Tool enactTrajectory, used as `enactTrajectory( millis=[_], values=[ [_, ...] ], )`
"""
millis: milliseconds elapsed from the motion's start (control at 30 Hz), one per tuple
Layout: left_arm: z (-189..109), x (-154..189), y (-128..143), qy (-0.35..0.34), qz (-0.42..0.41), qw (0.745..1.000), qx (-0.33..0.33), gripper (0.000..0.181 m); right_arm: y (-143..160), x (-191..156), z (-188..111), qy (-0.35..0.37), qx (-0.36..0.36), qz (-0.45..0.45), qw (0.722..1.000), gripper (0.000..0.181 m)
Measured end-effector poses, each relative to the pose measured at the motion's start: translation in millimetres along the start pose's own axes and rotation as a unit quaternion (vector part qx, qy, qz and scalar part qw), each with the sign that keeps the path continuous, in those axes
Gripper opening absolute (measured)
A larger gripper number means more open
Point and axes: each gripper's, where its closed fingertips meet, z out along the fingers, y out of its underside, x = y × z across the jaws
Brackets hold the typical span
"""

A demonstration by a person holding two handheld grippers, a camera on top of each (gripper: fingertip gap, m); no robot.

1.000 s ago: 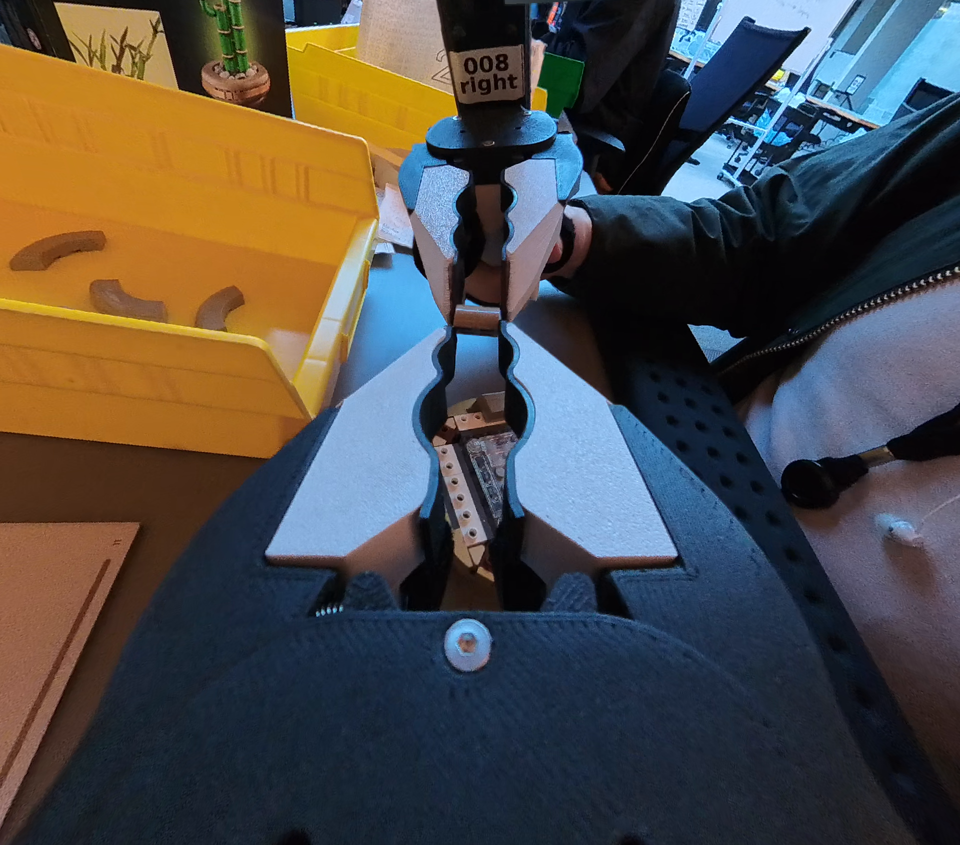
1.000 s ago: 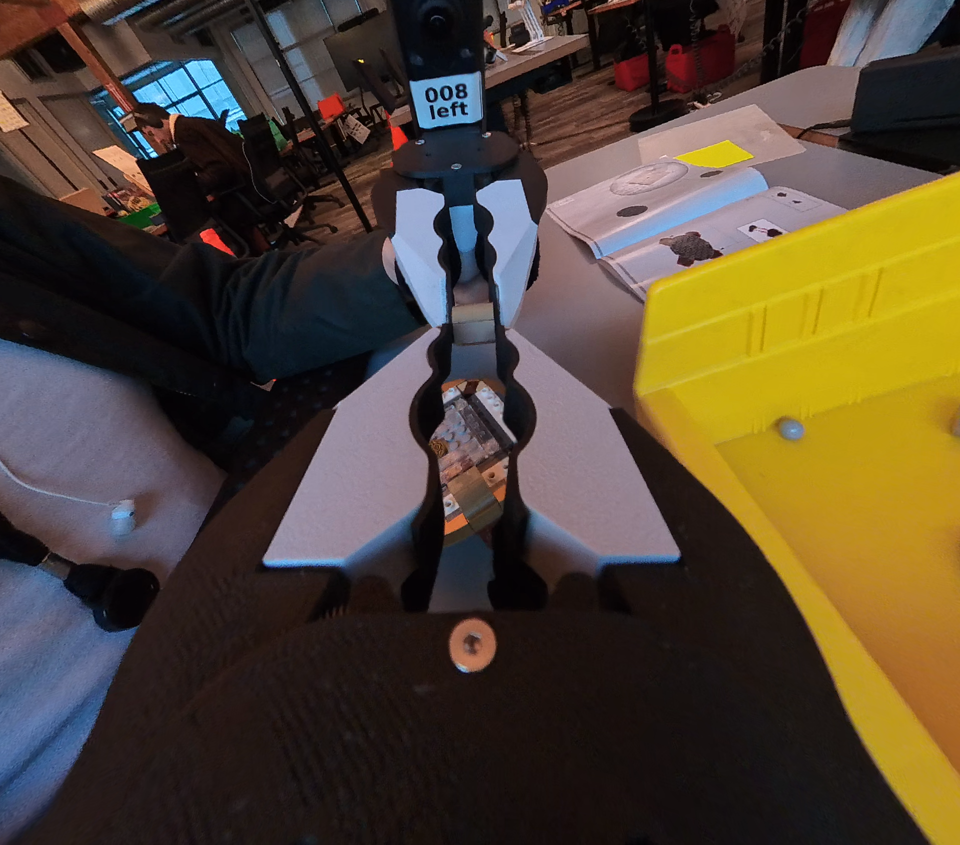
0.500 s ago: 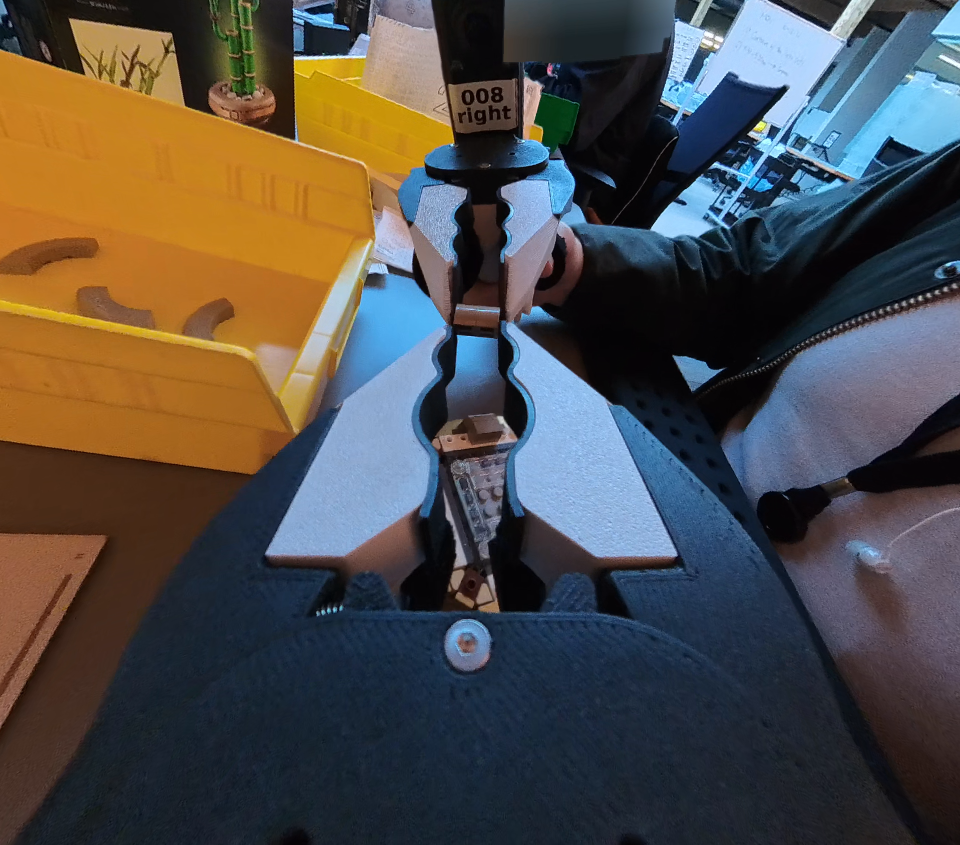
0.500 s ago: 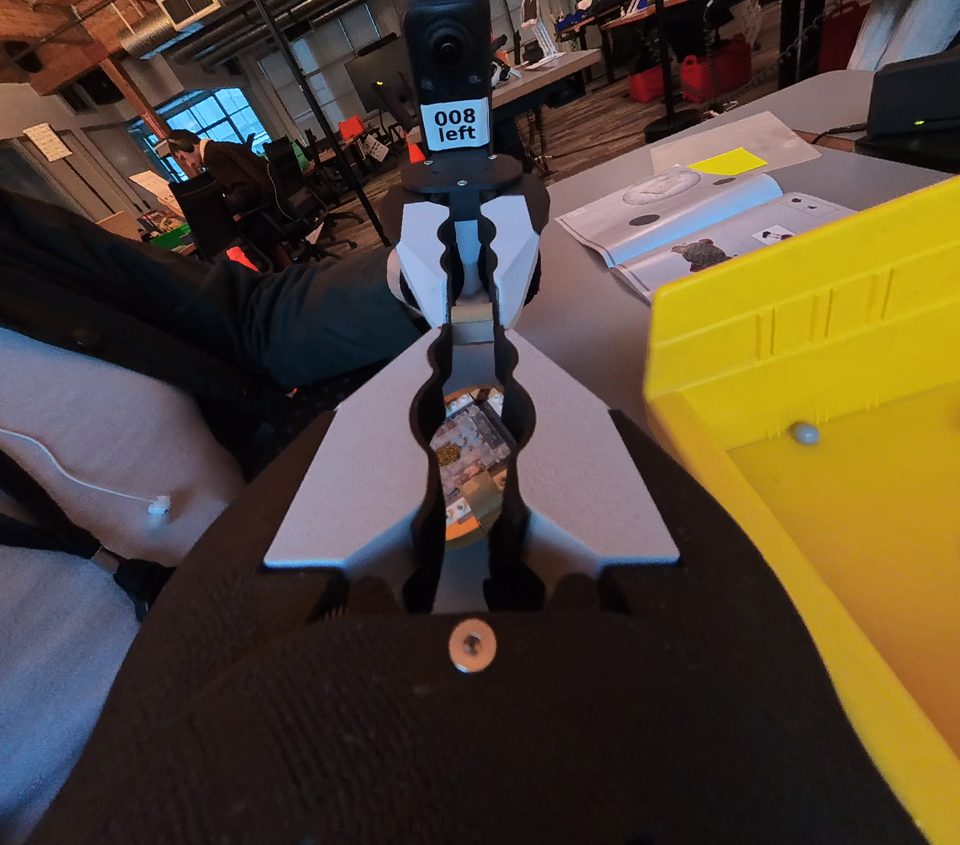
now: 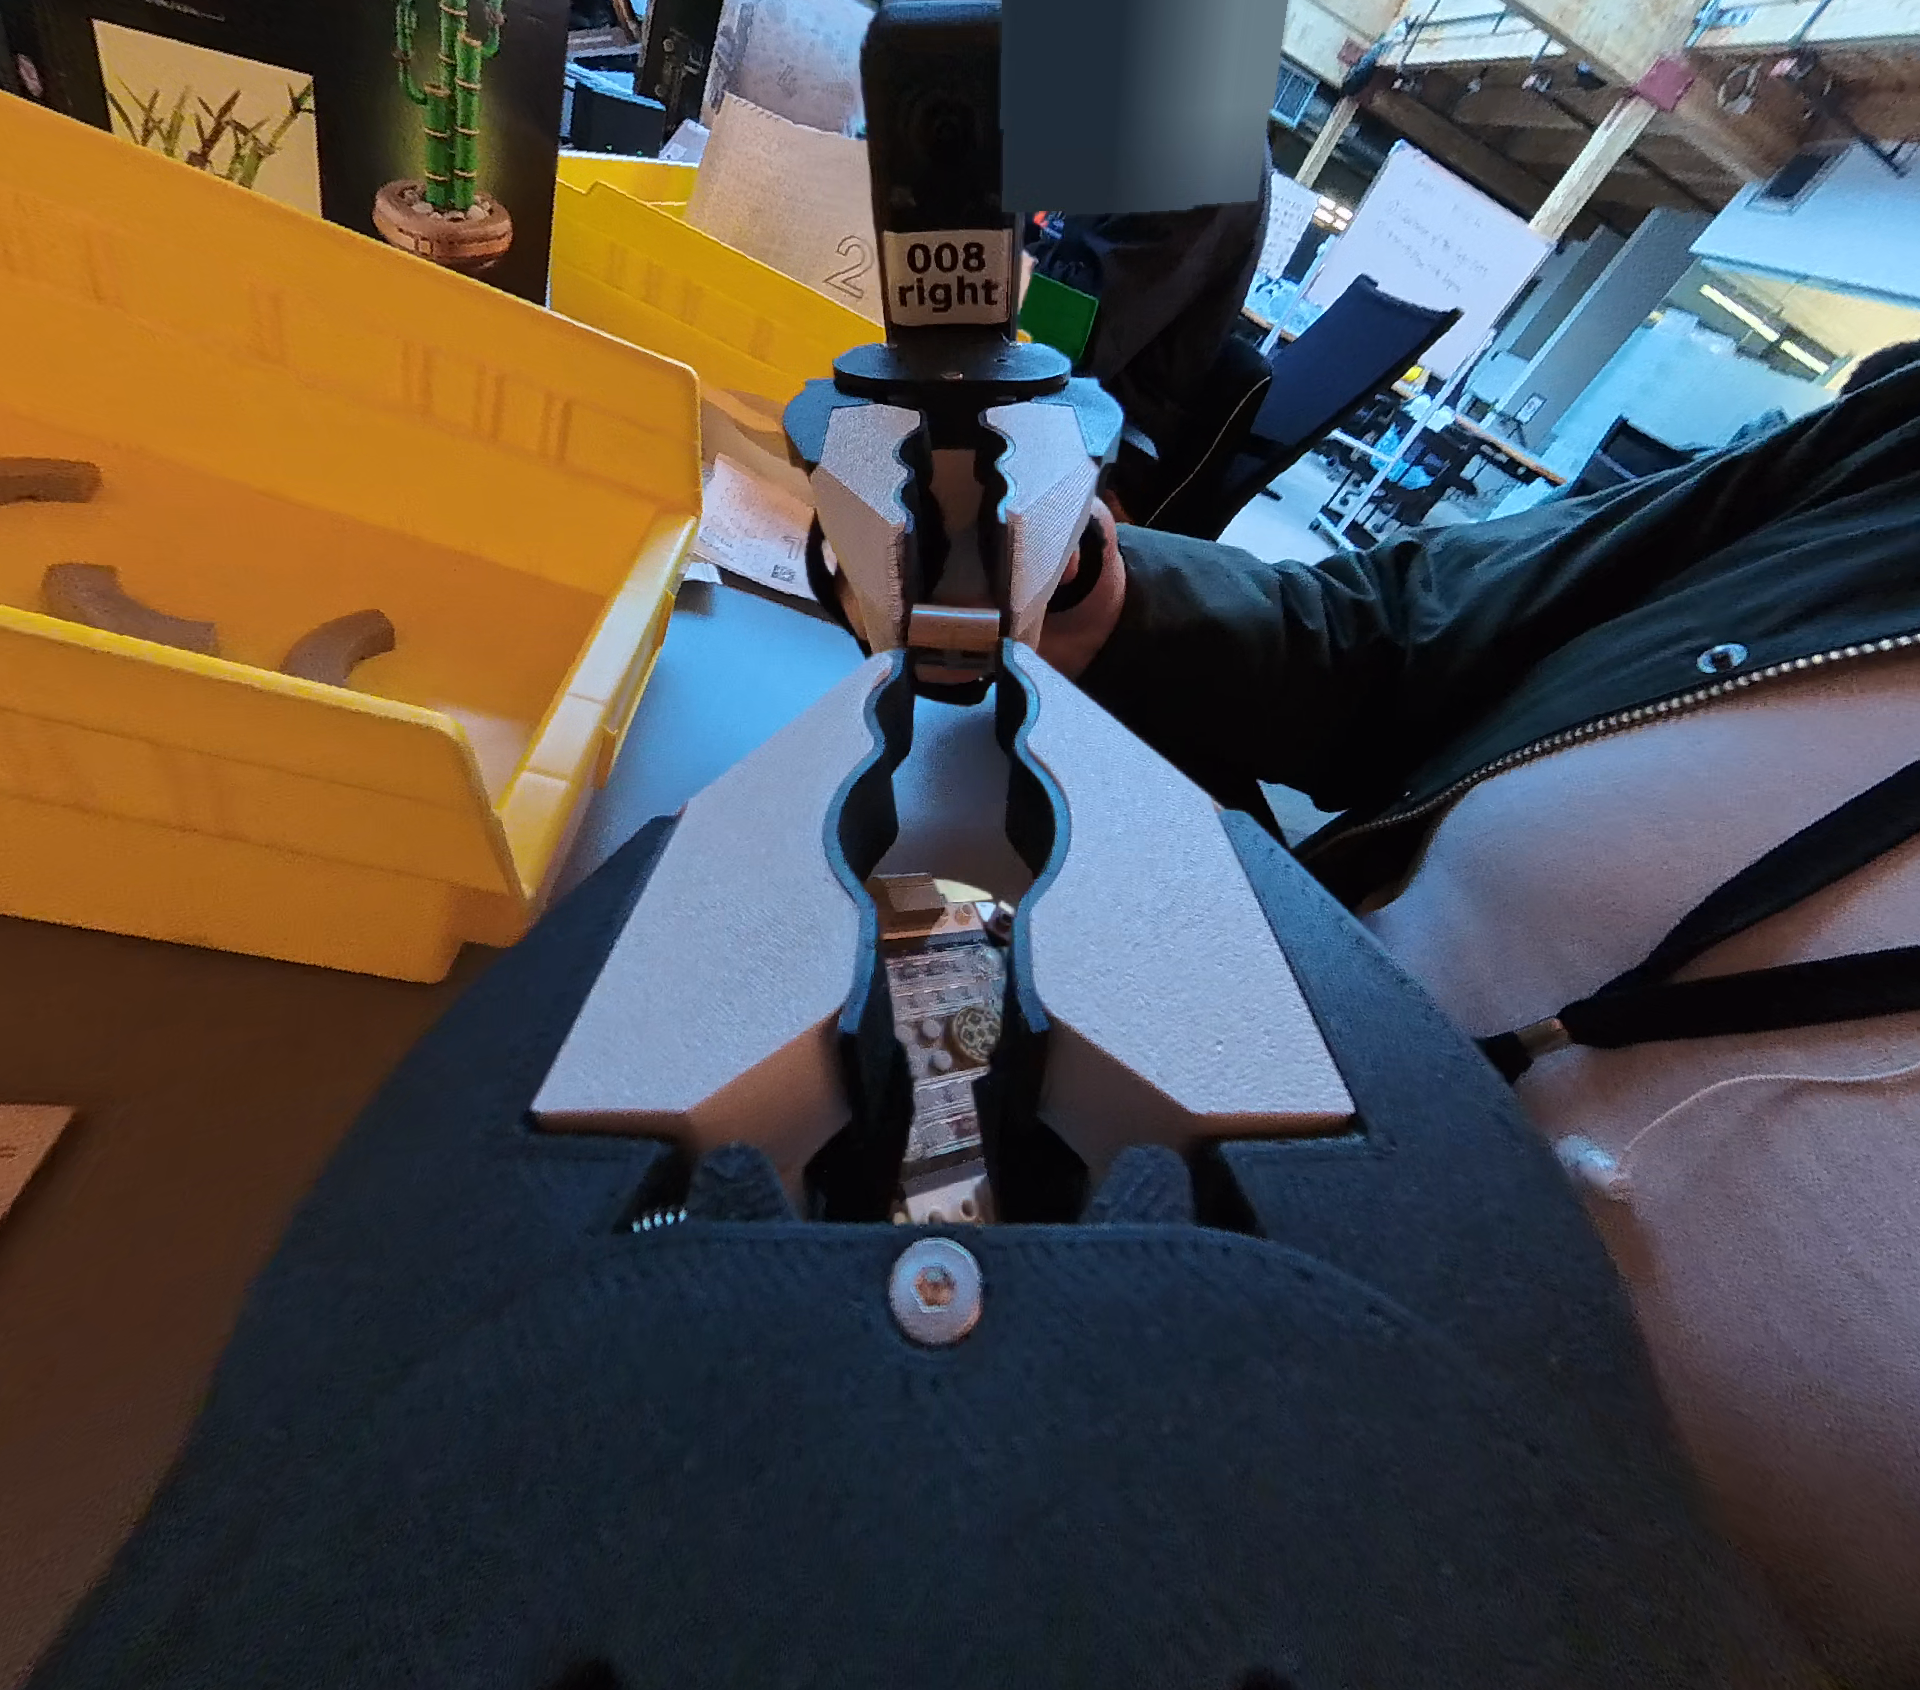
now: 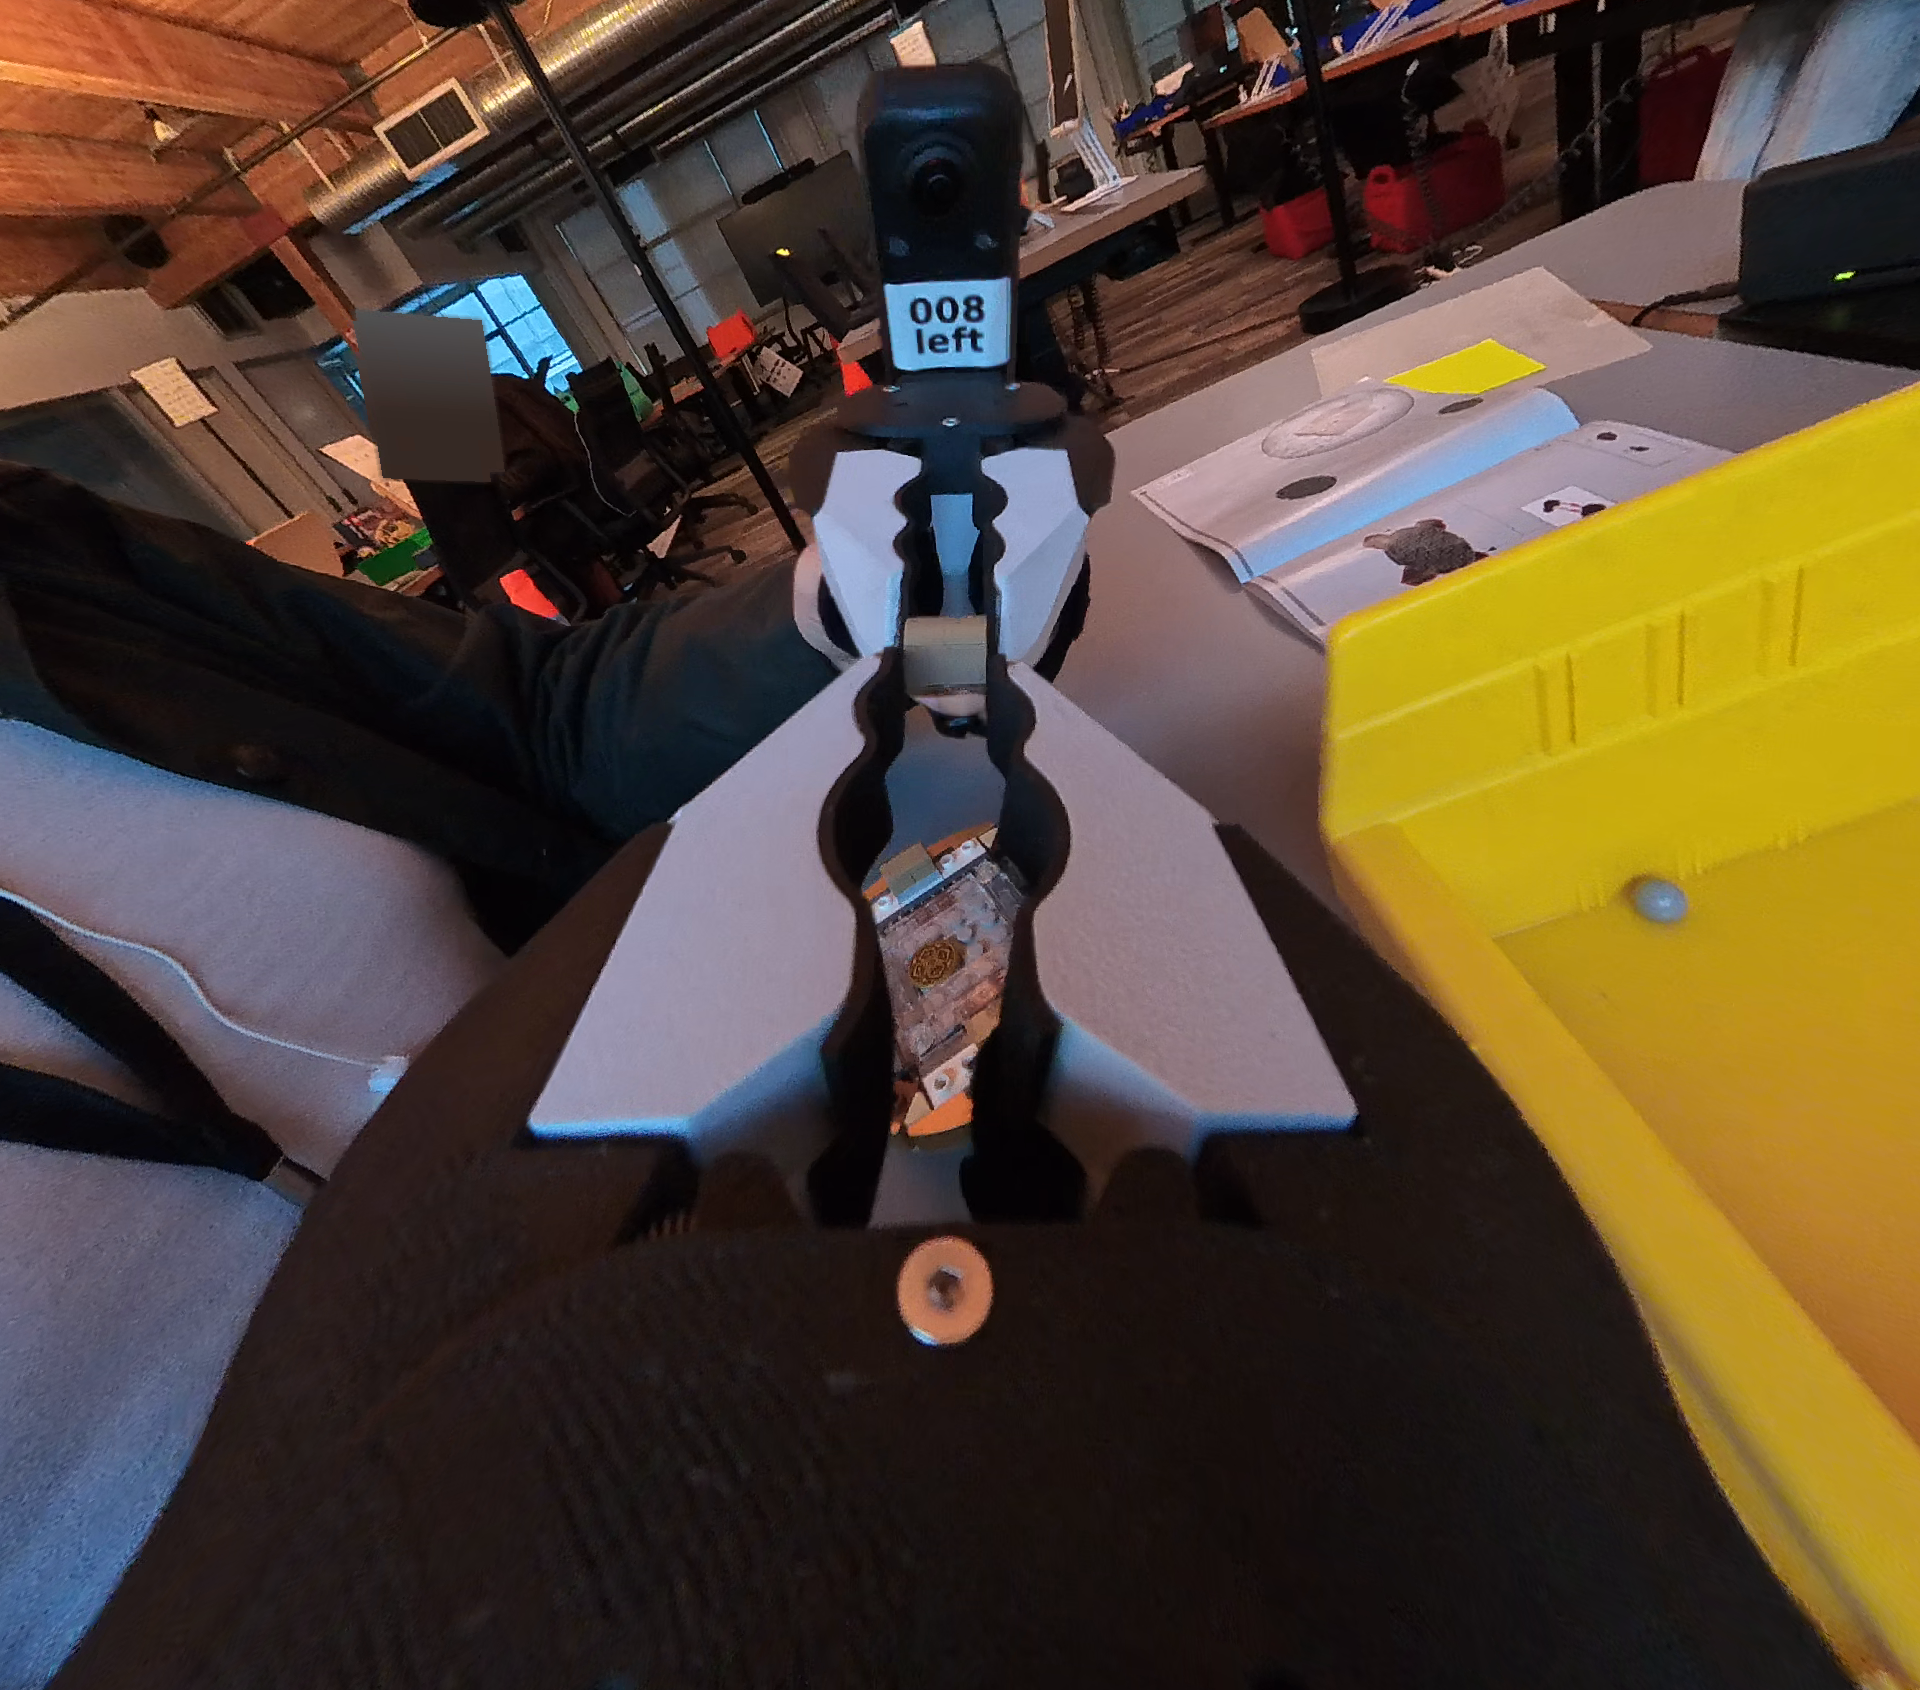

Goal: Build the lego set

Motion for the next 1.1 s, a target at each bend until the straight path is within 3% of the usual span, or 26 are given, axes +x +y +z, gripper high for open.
enactTrajectory(
  millis=[333,400,467,533,667,800,900,967,1033,1100],
  values=[
    [-3.0,4.0,-0.7,0.011,-0.003,1.000,-0.004,0.013,-11.6,-6.7,-3.1,-0.024,0.039,0.019,0.999,0.014],
    [-10.0,-4.6,8.2,-0.008,0.005,1.000,-0.017,0.014,-57.0,-4.8,-40.5,-0.058,0.176,0.073,0.980,0.013],
    [-17.4,7.7,-6.1,0.044,-0.018,0.998,0.035,0.013,-59.4,14.8,-66.4,-0.016,0.187,0.067,0.980,0.013],
    [-22.8,8.8,-18.1,0.047,-0.010,0.996,0.072,0.013,-57.7,7.5,-72.3,-0.051,0.175,0.068,0.981,0.013],
    [-30.5,9.3,-26.0,0.053,-0.010,0.993,0.103,0.013,-67.4,-18.7,-72.8,-0.171,0.208,0.120,0.956,0.014],
    [-35.5,4.2,-28.0,0.061,-0.033,0.990,0.119,0.013,-82.3,-41.5,-86.4,-0.321,0.259,0.199,0.889,0.013],
    [-35.9,3.4,-27.1,0.065,-0.040,0.990,0.119,0.013,-88.3,-47.3,-97.3,-0.387,0.276,0.241,0.846,0.012],
    [-35.7,3.3,-26.6,0.067,-0.042,0.990,0.117,0.013,-90.7,-45.7,-100.4,-0.398,0.288,0.253,0.834,0.013],
    [-34.9,1.7,-24.9,0.063,-0.042,0.991,0.112,0.013,-86.5,-40.5,-90.8,-0.366,0.270,0.252,0.854,0.013],
    [-34.8,-1.0,-23.5,0.055,-0.041,0.992,0.108,0.013,-75.9,-15.3,-64.4,-0.206,0.233,0.190,0.931,0.013]
  ],
)
